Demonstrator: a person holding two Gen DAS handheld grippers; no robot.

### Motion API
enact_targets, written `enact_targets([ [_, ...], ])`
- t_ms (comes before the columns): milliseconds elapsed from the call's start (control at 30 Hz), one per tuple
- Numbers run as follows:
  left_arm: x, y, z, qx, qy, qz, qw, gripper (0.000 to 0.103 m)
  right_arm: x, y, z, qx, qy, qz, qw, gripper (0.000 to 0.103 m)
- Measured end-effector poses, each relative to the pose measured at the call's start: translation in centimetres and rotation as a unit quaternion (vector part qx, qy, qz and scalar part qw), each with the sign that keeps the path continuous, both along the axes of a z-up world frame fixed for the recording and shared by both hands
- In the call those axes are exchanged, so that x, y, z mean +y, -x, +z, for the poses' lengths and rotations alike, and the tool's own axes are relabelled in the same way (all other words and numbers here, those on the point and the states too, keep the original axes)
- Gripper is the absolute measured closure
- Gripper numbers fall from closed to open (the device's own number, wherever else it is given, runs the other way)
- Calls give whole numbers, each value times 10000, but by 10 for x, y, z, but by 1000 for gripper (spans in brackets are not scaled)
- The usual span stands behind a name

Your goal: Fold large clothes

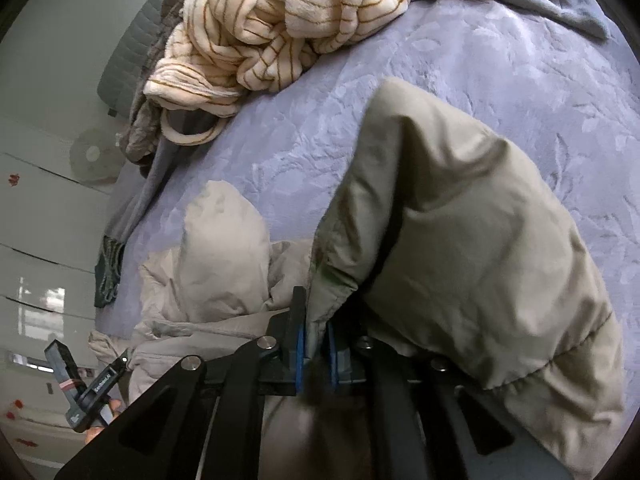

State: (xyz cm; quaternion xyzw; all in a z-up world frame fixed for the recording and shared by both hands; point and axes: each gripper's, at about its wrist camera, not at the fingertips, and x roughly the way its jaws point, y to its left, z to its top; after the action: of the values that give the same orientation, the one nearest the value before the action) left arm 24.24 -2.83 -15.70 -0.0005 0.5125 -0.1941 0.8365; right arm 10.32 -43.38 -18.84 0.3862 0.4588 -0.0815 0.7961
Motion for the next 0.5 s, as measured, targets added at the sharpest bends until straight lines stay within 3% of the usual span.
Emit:
enact_targets([
  [67, 3, 5, 10, -231, -115, 18, 9997, 31, -2, 2, 6, -46, 20, 1, 10000, 74],
  [100, 5, 9, 17, -418, -156, 68, 9990, 23, -3, 4, 9, -82, 39, -6, 10000, 67],
  [133, 7, 12, 23, -582, -180, 106, 9981, 12, -5, 6, 13, -137, 61, -18, 9999, 49],
  [167, 10, 15, 28, -678, -204, 134, 9974, 10, -6, 7, 17, -191, 90, -37, 9998, 35],
  [233, 13, 16, 34, -658, -219, 140, 9975, 10, -8, 10, 25, -266, 185, -73, 9994, 26],
  [300, 16, 18, 37, -613, -157, 112, 9979, 10, -7, 15, 32, -286, 253, -96, 9992, 24],
  [333, 17, 20, 39, -608, -147, 97, 9980, 10, -7, 16, 34, -282, 271, -99, 9992, 16],
  [433, 21, 27, 44, -556, -111, 114, 9983, 10, -3, 26, 40, -287, 366, -94, 9989, 16],
  [500, 20, 35, 48, -502, 94, -29, 9987, 34, 2, 32, 45, -273, 428, -39, 9987, 16],
])
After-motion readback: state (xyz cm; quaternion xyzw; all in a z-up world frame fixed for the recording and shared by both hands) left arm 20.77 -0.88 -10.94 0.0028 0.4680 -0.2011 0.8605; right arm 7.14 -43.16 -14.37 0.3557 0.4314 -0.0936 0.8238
